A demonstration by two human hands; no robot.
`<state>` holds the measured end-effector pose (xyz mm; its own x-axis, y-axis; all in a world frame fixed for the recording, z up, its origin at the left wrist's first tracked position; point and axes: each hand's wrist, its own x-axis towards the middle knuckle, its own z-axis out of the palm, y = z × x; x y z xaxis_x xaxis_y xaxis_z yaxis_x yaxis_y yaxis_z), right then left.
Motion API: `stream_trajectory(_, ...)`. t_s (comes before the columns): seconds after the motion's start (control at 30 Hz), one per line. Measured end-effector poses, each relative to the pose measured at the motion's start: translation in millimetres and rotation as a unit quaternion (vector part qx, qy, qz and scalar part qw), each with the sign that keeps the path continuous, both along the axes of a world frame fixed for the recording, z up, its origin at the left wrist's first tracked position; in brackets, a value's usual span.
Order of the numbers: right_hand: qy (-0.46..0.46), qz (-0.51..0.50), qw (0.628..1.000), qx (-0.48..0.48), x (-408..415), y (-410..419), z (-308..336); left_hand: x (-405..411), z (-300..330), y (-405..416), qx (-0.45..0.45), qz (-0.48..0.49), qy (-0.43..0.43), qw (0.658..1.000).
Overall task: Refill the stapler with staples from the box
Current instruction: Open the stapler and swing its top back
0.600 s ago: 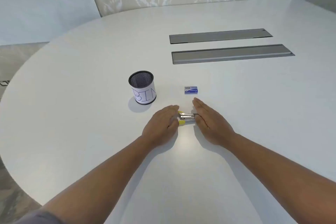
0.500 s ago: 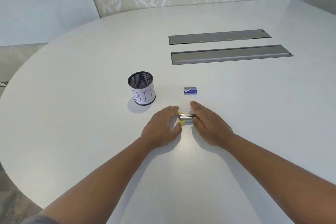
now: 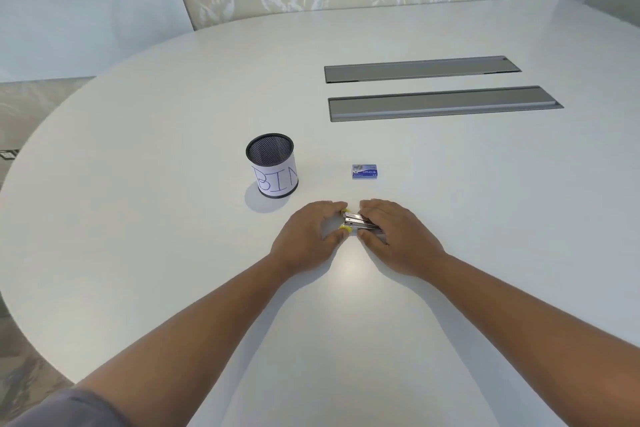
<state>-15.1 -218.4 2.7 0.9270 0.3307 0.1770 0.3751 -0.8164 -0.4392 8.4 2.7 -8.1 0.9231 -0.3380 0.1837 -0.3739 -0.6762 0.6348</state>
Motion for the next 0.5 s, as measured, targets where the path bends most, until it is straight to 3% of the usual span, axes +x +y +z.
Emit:
stream_trajectory(0.23, 0.033, -0.026, 0.995, 0.092, 0.7, 9.5, -1.0, -0.4, 4.9, -0.6, -0.081, 0.008, 0.068, 0.994)
stream_trajectory(0.5, 0.103, -0.035, 0.959, 0.263, 6.3, 14.8, 1.5, 1.0, 21.6, -10.3, -0.3, -0.02, 0.201, 0.932)
